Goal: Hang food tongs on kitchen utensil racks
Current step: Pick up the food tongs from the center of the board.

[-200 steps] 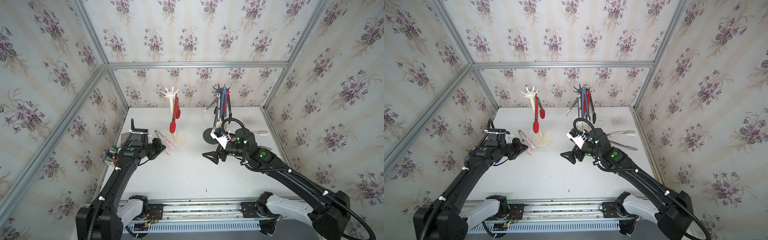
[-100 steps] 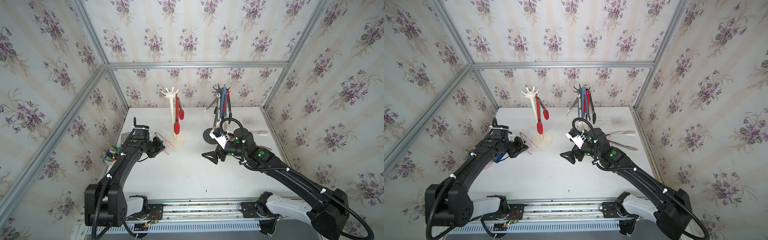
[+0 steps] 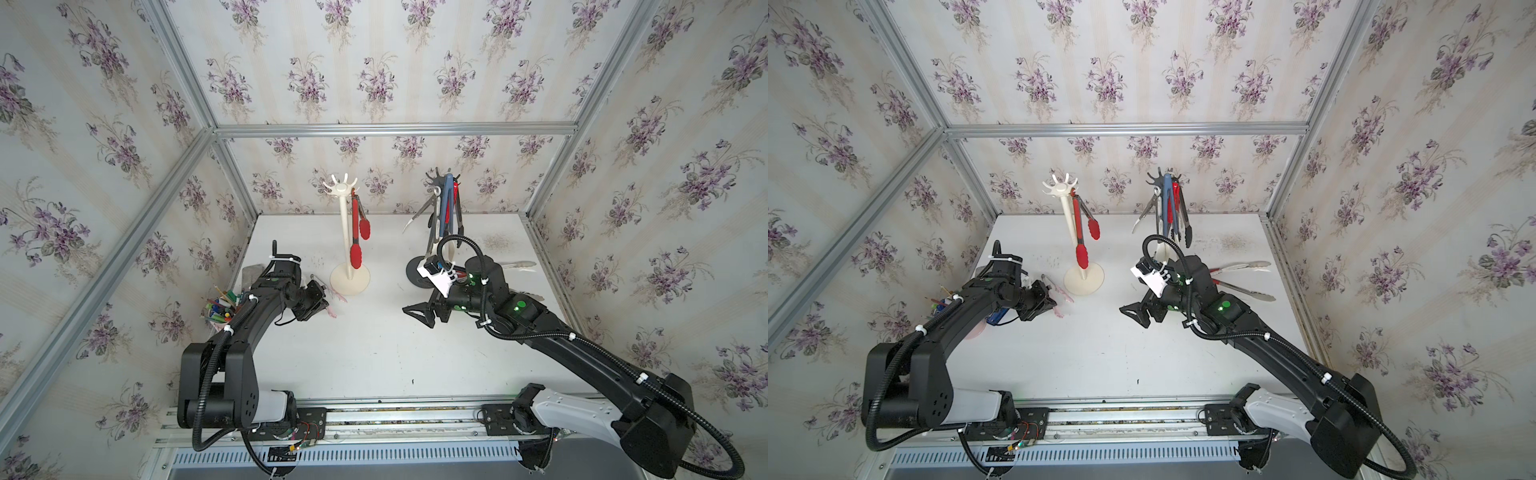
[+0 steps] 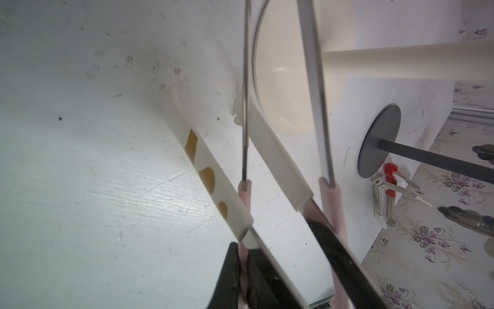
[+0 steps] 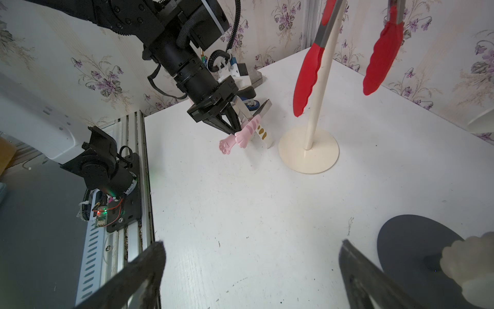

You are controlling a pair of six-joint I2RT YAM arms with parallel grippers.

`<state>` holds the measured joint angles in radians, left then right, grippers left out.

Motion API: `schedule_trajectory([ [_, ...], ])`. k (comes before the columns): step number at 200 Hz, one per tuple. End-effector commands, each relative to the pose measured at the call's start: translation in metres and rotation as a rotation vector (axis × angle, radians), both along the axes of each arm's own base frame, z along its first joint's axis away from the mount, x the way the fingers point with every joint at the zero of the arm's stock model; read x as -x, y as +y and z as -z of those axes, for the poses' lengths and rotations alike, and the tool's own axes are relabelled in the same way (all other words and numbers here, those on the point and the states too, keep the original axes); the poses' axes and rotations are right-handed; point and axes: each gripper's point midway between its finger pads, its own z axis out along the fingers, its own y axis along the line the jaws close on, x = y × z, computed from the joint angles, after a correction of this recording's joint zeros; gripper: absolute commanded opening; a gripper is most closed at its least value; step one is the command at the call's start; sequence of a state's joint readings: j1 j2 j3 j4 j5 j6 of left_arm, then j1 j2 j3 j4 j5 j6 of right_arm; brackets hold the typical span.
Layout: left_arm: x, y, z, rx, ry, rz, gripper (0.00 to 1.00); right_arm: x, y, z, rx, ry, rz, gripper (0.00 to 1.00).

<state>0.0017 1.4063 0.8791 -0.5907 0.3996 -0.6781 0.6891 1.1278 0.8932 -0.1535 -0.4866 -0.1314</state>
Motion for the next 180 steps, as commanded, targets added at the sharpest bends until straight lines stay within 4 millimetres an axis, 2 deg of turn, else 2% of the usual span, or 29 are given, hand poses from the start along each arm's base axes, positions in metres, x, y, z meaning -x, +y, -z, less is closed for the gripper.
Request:
schedule_trajectory([
  [1,0.0,0.006,0.013,-0.044,0.016,0.024,0.0,-0.002,0.003,-0.006,-0.014,-0.029,-0.008,1.0],
  [40,-0.005,0.009,0.031,-0.069,0.043,0.035,0.0,-0.001,0.003,-0.004,-0.013,-0.023,-0.012,1.0],
  [63,-0.009,0.009,0.034,-0.069,0.031,0.036,0.0,-0.001,0.003,-0.005,-0.013,-0.022,-0.012,1.0],
  [111,-0.003,0.01,0.048,-0.08,0.063,0.052,0.01,0.001,0.0,-0.004,-0.014,-0.022,-0.007,1.0],
  [137,-0.004,0.012,0.04,-0.095,0.029,0.054,0.0,0.002,-0.001,-0.003,-0.01,-0.019,-0.003,1.0],
  [180,-0.003,0.015,0.015,-0.144,-0.026,0.051,0.0,0.002,-0.001,-0.004,-0.01,-0.023,-0.002,1.0],
])
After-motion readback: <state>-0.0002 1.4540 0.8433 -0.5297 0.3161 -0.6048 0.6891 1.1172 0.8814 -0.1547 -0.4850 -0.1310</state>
